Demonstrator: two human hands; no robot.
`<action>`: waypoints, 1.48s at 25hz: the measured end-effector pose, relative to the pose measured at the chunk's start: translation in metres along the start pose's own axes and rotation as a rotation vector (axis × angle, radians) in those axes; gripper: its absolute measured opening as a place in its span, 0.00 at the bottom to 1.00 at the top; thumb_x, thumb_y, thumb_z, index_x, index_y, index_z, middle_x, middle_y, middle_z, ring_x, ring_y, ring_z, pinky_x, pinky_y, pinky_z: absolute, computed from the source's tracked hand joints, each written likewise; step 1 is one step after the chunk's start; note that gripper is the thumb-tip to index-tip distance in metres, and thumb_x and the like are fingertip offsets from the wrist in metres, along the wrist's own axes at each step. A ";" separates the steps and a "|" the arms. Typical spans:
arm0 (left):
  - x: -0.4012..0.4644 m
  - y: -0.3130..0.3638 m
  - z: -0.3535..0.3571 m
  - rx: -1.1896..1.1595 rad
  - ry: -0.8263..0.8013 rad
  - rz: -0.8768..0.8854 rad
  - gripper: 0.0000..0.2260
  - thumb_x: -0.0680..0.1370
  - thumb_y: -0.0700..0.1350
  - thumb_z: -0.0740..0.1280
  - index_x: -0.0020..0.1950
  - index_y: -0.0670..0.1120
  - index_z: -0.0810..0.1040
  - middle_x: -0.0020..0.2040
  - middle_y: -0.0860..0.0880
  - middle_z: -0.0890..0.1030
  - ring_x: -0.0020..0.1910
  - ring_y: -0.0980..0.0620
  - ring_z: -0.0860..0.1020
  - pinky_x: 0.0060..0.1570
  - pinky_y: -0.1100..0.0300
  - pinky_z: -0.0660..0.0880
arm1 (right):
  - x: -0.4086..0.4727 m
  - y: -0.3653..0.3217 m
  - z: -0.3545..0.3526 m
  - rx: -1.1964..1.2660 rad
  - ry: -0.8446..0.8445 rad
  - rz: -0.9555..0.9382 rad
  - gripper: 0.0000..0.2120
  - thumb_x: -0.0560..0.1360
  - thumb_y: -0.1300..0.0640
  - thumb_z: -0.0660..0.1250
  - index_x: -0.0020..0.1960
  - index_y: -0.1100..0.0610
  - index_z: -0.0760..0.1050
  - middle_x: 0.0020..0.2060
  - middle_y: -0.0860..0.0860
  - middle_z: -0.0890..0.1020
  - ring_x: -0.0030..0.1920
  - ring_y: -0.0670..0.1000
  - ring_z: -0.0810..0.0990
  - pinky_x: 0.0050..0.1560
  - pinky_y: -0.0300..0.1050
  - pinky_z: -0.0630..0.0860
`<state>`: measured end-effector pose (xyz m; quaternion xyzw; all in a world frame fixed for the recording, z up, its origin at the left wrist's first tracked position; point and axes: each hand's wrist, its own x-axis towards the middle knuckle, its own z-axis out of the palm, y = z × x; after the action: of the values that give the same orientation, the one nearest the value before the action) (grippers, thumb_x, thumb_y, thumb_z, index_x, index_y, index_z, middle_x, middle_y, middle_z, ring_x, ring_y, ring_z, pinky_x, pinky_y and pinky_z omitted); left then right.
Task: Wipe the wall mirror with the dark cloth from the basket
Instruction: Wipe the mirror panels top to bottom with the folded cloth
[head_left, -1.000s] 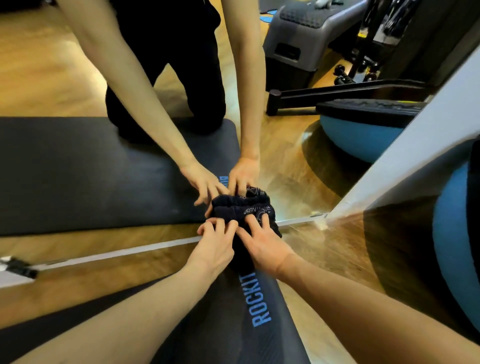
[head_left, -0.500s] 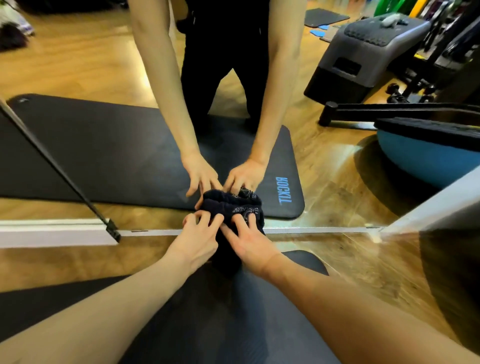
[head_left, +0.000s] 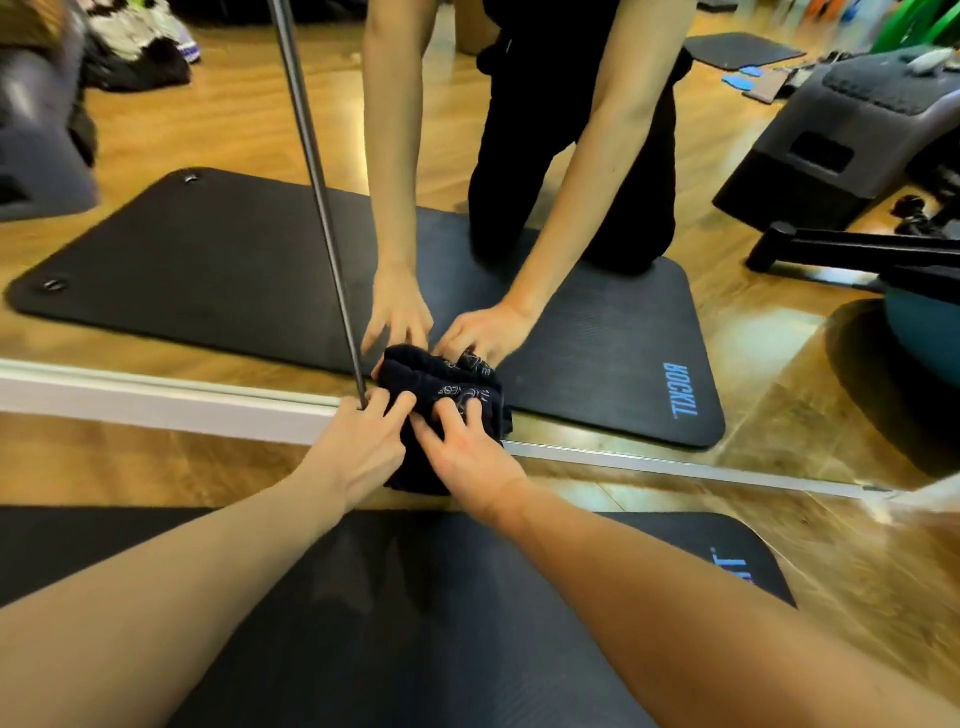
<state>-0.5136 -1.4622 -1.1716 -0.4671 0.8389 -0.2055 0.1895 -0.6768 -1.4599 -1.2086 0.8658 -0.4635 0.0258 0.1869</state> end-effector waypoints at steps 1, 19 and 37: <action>-0.005 -0.007 0.005 -0.016 0.002 -0.022 0.18 0.83 0.42 0.56 0.71 0.38 0.73 0.69 0.39 0.63 0.65 0.37 0.68 0.54 0.46 0.71 | 0.008 -0.007 -0.001 0.010 -0.003 0.003 0.39 0.58 0.57 0.81 0.69 0.59 0.78 0.55 0.60 0.71 0.49 0.66 0.79 0.53 0.58 0.81; -0.054 -0.158 -0.168 0.069 0.420 -0.032 0.15 0.73 0.40 0.68 0.53 0.31 0.83 0.45 0.34 0.81 0.48 0.35 0.74 0.47 0.42 0.74 | 0.100 0.053 -0.251 -0.003 0.051 -0.101 0.27 0.75 0.61 0.68 0.73 0.67 0.70 0.57 0.61 0.77 0.55 0.66 0.78 0.50 0.54 0.83; -0.124 -0.535 -0.701 -0.139 1.216 -0.126 0.27 0.74 0.33 0.71 0.72 0.31 0.68 0.65 0.34 0.69 0.63 0.34 0.72 0.63 0.45 0.76 | 0.257 0.250 -0.881 -0.109 0.674 0.050 0.27 0.77 0.62 0.65 0.76 0.60 0.66 0.66 0.59 0.65 0.63 0.62 0.65 0.61 0.57 0.76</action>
<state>-0.4323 -1.4946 -0.2853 -0.3262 0.7788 -0.3909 -0.3665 -0.6198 -1.4828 -0.2592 0.7858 -0.3974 0.2901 0.3746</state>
